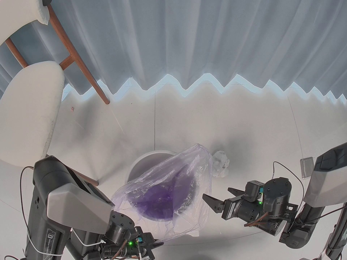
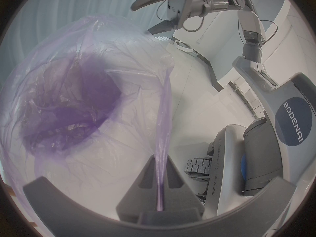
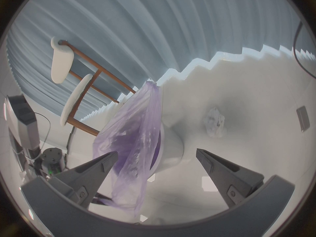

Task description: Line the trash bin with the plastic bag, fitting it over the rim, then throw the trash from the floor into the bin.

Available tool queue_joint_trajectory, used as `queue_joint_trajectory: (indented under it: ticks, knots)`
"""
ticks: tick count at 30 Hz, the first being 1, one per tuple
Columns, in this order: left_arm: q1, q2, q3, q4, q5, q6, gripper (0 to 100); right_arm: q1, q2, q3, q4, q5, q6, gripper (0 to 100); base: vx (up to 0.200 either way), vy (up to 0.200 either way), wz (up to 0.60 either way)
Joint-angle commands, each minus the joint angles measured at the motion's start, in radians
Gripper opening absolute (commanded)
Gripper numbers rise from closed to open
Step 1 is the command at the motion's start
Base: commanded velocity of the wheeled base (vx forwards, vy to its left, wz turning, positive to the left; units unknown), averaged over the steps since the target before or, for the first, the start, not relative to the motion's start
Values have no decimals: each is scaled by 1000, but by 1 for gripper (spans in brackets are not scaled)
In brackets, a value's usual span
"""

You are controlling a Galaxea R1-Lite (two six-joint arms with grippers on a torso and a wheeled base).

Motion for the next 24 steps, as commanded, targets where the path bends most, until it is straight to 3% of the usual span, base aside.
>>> queue_joint_trajectory:
  ticks: [1, 4, 8, 9, 15, 24]
  knots:
    - [-8, 23, -33, 1, 2, -1, 0, -43, 80, -92, 13, -4, -64, 100, 0, 0, 0]
    - [-11, 34, -44, 1, 4, -1, 0, -61, 96, -138, 16, -4, -80, 100, 0, 0, 0]
    - [-20, 35, -59, -1, 5, -1, 0, -132, 106, -264, 123, -3, -117, 100, 0, 0, 0]
    - [-22, 37, -59, 1, 7, -1, 0, -143, 106, -288, 143, 0, -117, 0, 0, 0, 0]
    - [-17, 49, -58, -1, 70, -1, 0, -173, 149, -394, 189, 16, -113, 0, 0, 0, 0]
    - [-20, 103, -122, -1, 79, 1, 0, -223, 194, -465, 218, 14, -116, 0, 0, 0, 0]
